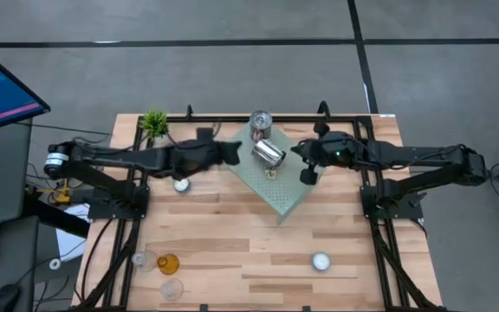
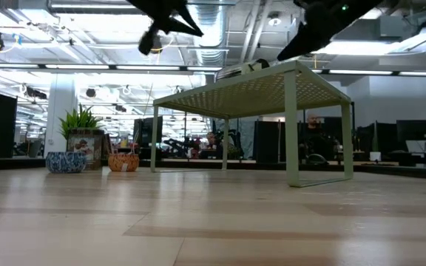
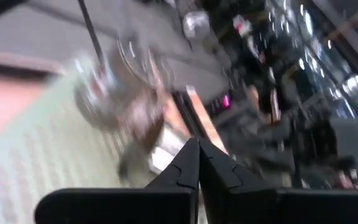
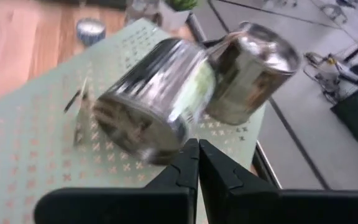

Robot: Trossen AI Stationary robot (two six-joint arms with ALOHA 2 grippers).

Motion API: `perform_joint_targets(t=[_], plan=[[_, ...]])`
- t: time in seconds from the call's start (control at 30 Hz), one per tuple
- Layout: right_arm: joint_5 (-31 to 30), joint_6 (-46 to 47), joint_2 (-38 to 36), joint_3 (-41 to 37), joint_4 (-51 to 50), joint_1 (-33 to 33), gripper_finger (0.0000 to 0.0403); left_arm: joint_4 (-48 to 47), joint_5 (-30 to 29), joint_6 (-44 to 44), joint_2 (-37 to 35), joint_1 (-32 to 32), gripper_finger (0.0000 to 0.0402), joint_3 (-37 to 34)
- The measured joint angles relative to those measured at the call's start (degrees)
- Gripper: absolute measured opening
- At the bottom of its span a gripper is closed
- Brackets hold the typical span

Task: Stock candles on shelf
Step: Put the bottom silver scented candle on the shelf

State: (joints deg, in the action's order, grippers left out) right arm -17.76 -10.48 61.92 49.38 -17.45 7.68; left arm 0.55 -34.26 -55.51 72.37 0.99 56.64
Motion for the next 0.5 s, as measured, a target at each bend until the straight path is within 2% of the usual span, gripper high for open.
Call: perform_joint_targets(t=[0.07,0.23,0.5], plan=[[1.39,1.47,1.14,0.05,0.47,0.73,0.0001,0.08,-1.70,1.27,-0.43,-1.00,0.0002,0.00],[-0.17,2.08,5.20,0.00,3.25,2.26,0.0001,-0.25,-0.65,1.42,3.06,-2.44,0.0001,-0.06],[3.35,5.86,10.67,-0.02,4.45,4.72,0.0000,-0.12,-0.41,1.09,9.11,-2.81,0.0001,-0.04]])
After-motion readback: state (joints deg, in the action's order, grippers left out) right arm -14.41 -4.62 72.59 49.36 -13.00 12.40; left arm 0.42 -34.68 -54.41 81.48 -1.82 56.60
